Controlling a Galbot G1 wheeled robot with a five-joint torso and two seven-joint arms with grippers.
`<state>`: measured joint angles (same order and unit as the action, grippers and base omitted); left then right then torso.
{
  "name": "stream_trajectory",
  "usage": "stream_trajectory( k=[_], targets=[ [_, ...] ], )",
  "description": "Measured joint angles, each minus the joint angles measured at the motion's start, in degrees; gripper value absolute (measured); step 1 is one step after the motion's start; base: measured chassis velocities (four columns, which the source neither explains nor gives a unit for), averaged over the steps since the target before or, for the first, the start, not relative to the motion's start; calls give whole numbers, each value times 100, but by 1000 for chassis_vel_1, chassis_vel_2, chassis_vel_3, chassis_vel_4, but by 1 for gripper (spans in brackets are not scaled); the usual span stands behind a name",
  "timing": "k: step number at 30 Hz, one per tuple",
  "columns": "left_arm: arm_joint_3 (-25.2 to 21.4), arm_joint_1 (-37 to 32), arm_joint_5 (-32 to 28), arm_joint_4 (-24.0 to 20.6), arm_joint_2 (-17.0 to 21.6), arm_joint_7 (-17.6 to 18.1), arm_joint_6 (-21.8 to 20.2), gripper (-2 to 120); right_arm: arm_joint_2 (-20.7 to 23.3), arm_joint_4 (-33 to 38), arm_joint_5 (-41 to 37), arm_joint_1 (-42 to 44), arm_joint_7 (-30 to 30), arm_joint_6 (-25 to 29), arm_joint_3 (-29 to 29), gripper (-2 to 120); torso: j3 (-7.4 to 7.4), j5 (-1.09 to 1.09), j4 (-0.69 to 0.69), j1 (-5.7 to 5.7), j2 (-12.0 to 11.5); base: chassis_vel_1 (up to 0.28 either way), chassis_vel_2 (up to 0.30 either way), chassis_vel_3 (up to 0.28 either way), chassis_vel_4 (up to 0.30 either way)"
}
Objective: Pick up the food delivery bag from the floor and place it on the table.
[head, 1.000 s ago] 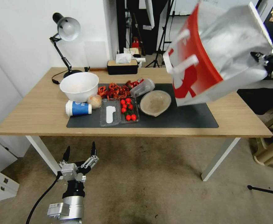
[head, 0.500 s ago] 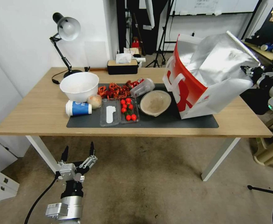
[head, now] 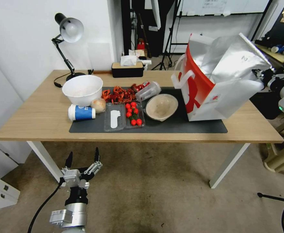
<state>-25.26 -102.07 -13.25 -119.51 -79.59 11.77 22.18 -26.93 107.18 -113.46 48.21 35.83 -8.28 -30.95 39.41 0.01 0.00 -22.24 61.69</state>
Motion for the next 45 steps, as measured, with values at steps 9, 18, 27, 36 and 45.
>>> stream_trajectory(
  k=[9, 18, 27, 36, 45],
  targets=[
    [-5, 1, 4, 2, 5, 16, -11, 100, 9, -9, -12, -34, -8, -76, 43, 0, 0, -1, 0, 0, 0, 0, 0, 0, 0],
    [-12, 5, 1, -3, 18, 23, -20, 100, 16, -29, -76, -119, 16, -119, 96, 0, 0, -1, 0, 0, 0, 0, 0, 0, 0],
    [-18, 4, -2, -2, 5, 32, -20, 100, 47, -44, -88, -96, -7, -214, 99, 0, 0, -1, 0, 0, 0, 0, 0, 0, 0],
    [-29, -11, 1, -16, -33, 31, -14, 100, 50, -64, -21, -197, -23, -214, 165, 29, 0, -1, 0, 0, 0, 0, 0, 0, 0],
    [-23, -20, 33, -41, -111, 30, -3, 100, 63, -62, -6, -227, -203, -242, 188, 63, 0, -1, 0, 0, 0, 0, 0, 0, 0]
  ],
)
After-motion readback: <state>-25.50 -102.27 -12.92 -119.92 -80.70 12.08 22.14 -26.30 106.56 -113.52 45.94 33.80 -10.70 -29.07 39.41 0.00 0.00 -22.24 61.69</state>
